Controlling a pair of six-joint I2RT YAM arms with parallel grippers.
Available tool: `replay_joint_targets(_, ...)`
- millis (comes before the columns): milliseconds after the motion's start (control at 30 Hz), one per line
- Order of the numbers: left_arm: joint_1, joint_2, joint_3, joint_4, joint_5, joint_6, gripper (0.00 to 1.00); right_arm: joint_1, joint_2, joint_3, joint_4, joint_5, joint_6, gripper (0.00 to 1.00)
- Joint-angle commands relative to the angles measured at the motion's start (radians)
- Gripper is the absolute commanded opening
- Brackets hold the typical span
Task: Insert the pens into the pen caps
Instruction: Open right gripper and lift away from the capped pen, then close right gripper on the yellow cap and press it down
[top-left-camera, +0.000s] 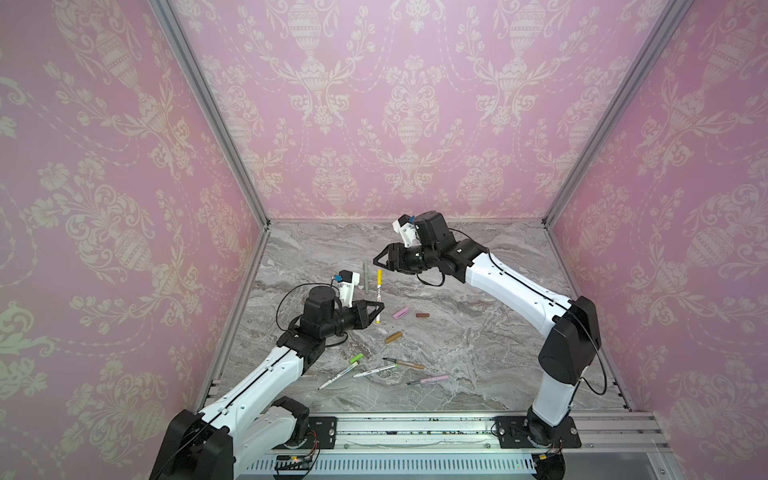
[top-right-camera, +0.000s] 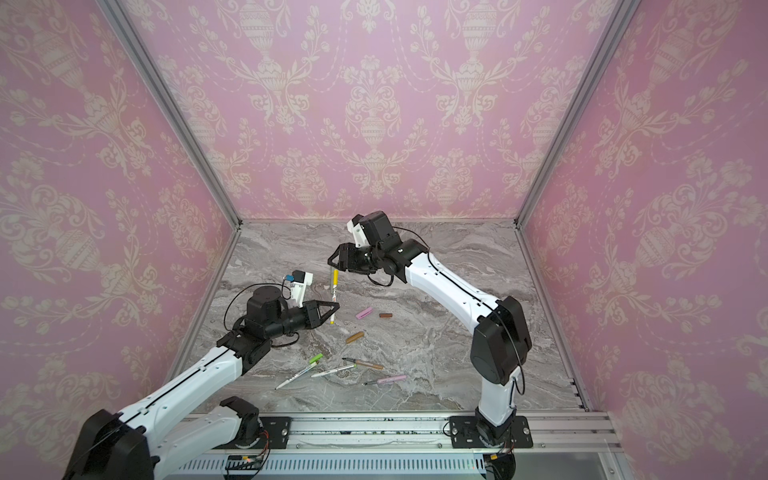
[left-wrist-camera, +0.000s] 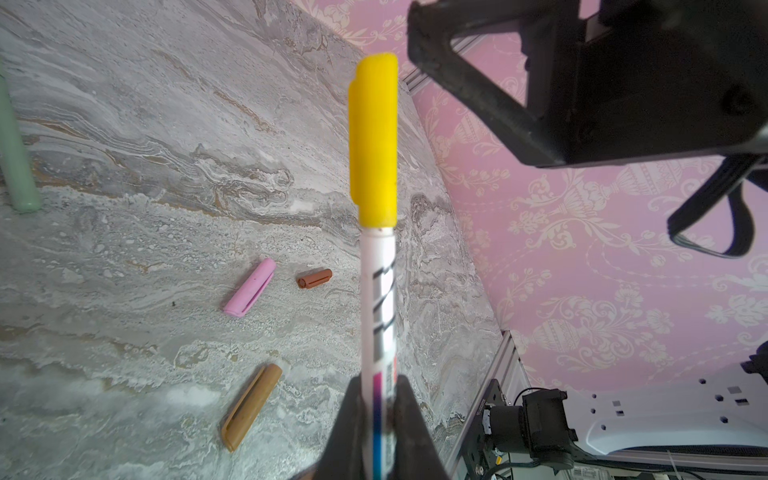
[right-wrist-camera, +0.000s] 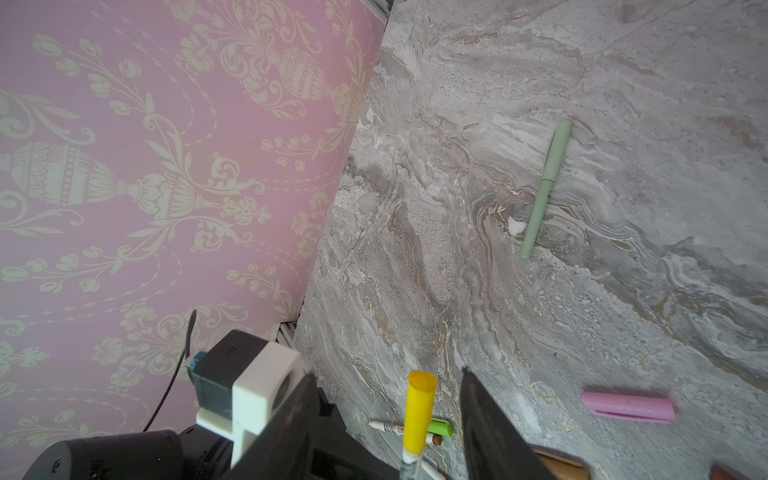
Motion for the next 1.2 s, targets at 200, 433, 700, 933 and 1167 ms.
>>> replay_joint_targets(200,-0.013,0.0,0.023,0.008,0.007,0.022,0.0,0.022,0.029,0.029,-0.011,-0.019,-0.021,0.47)
replay_joint_targets(433,-0.018,0.005,0.031,0.02,0.0,0.015,0.0,0.03,0.043,0.031,-0.029,-0.01,-0.036,0.46)
replay_joint_targets(700,-0.018,0.008,0.036,0.02,-0.012,0.012,0.0,0.037,0.049,0.042,-0.039,-0.007,-0.04,0.35)
replay_joint_targets(933,-0.018,-0.001,0.038,0.025,-0.044,0.004,0.0,0.043,0.051,0.053,-0.058,0.004,-0.049,0.0)
replay_joint_targets(1167,-0.018,-0.018,0.039,0.082,-0.143,0.008,0.0,0.052,0.056,0.062,-0.108,0.004,-0.073,0.0)
